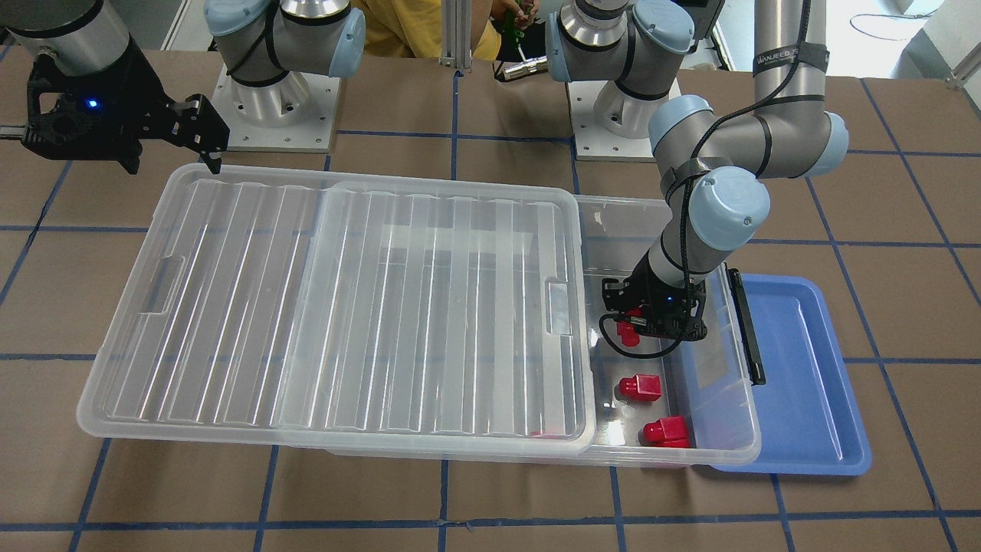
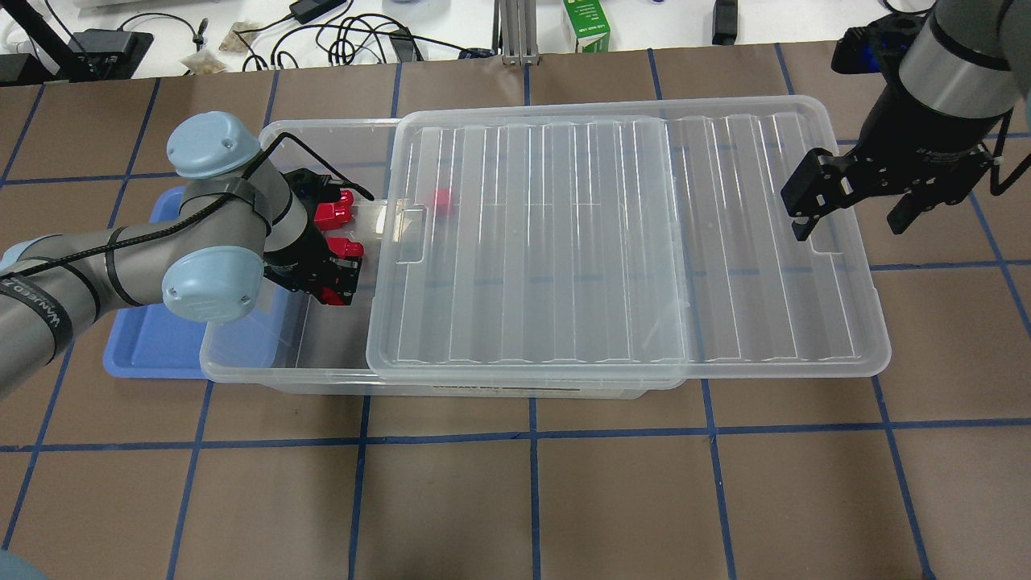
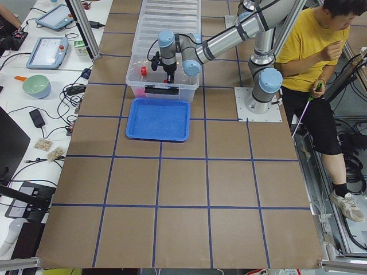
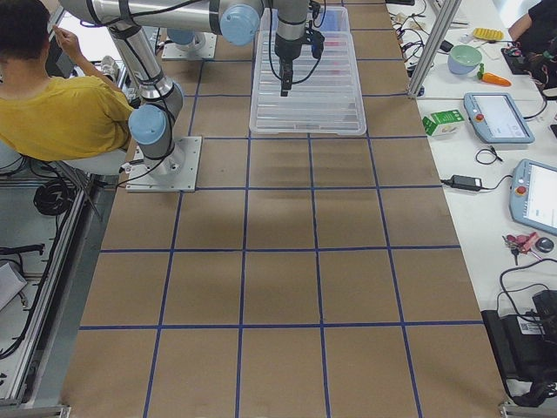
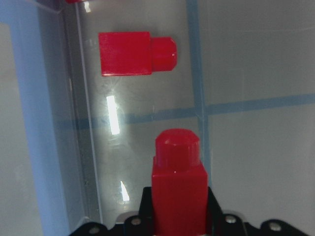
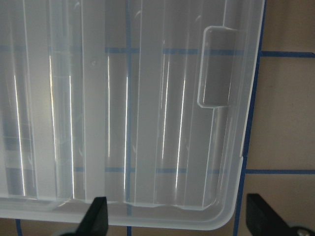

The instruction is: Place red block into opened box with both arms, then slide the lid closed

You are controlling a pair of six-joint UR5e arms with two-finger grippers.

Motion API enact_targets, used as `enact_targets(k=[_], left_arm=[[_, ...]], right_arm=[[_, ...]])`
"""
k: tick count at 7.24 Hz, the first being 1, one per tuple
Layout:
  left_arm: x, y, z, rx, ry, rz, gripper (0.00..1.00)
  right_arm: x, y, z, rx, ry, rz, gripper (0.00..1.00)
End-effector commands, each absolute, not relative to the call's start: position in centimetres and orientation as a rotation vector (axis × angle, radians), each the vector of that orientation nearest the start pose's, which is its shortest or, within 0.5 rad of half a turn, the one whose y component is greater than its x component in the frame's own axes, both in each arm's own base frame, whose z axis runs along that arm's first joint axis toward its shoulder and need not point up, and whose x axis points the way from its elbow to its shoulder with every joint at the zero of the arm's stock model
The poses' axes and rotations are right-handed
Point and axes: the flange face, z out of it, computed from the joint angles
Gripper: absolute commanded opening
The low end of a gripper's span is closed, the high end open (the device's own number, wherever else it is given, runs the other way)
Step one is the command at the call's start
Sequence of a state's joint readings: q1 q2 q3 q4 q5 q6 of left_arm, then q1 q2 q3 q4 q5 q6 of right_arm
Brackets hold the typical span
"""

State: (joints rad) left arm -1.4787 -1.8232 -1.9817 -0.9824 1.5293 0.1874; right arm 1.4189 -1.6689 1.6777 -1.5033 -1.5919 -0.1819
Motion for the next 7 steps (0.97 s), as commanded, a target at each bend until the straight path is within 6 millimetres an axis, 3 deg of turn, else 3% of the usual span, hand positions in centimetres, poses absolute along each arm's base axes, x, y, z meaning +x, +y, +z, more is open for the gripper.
enact_targets(k=[1, 2, 3, 4, 5, 7], left_arm=[[-9.1, -51.4, 21.1, 0.148, 3.19, 0.151, 0.14], [-9.1, -51.4, 21.1, 0.148, 3.19, 0.153, 0.33], [-9.1, -51.4, 20.9, 0.146, 3.191, 0.158, 0.41], [-9.1, -51.6, 21.0, 0.144, 3.191, 0.151, 0.66], [-9.0, -52.0, 21.4, 0.146, 3.19, 0.132, 0.81], [-8.9, -52.1, 23.5, 0.148, 3.18, 0.065, 0.97]], right_arm=[[6.3, -45.7, 47.5, -0.049, 3.146, 0.124, 1.0], [6.3, -45.7, 47.6, -0.05, 3.147, 0.122, 1.0], [6.3, -45.8, 47.4, -0.049, 3.145, 0.127, 1.0], [6.3, -45.8, 47.3, -0.05, 3.146, 0.132, 1.0], [6.2, -45.9, 47.4, -0.05, 3.146, 0.129, 1.0], [6.2, -45.9, 47.2, -0.052, 3.146, 0.132, 1.0]])
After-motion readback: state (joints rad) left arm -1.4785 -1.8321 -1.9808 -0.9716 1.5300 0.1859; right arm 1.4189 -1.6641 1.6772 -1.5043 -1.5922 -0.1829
